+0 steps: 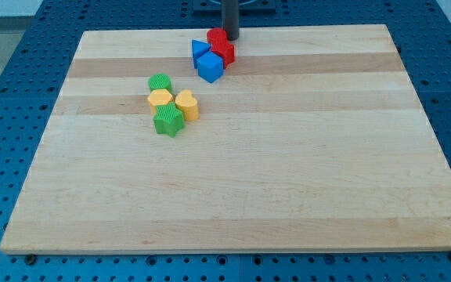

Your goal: Point your arm towards the green star

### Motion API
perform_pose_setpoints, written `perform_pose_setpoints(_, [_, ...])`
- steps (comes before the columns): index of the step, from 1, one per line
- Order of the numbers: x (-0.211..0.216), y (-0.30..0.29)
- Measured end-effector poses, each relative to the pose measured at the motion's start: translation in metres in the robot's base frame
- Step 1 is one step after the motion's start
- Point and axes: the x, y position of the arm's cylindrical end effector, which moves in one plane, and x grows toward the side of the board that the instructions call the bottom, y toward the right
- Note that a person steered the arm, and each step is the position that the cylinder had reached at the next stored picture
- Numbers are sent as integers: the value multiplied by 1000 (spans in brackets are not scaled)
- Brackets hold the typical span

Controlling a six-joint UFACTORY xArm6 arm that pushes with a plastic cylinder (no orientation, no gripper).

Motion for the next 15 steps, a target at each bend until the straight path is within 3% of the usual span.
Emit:
perform_pose_setpoints(2, [0, -12])
perform_pose_setpoints(4, [5, -77])
perform_pose_setpoints(6, [60, -116])
perform_pose_setpoints(9, [123, -123])
perform_pose_setpoints(11, [100, -148])
perform_pose_setpoints(13, [172, -205])
perform_pose_setpoints(15, [244, -179])
